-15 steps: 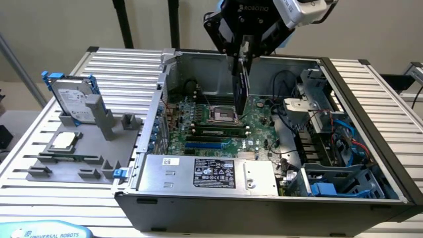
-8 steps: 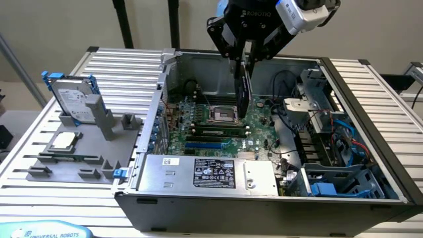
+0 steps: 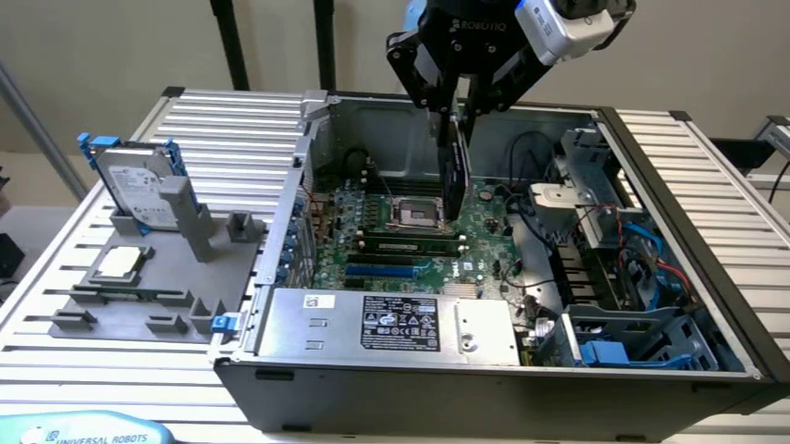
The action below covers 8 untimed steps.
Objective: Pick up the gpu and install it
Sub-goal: 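Insert the gpu into the slot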
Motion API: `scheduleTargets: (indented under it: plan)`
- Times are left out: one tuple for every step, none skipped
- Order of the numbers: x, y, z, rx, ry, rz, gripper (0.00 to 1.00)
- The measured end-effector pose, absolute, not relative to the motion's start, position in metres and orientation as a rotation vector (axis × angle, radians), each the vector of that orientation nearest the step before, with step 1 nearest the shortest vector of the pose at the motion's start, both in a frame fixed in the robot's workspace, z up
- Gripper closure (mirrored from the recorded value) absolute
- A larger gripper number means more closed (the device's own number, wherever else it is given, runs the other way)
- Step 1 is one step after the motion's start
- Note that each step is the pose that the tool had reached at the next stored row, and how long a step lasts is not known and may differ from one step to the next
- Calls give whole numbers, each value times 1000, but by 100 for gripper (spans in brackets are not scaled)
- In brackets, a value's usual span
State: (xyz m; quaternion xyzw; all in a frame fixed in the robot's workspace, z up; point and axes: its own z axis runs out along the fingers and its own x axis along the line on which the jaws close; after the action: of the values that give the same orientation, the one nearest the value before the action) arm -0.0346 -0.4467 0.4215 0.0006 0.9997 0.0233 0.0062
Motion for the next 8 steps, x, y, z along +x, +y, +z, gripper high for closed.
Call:
scheduleTargets:
  plan:
    - [-35,-447,422,2,3128,73,73]
    - [-35,-447,422,2,3128,73,73]
    - [-35,-447,422,2,3128,73,73]
    - [-35,-447,422,2,3128,73,73]
    - [-35,-447,421,2,3128,72,73]
    - [-35,-447,421,0,3128,71,73]
    - [-34,-447,420,-15,3129,71,73]
    - [-35,-447,420,-44,3129,71,73]
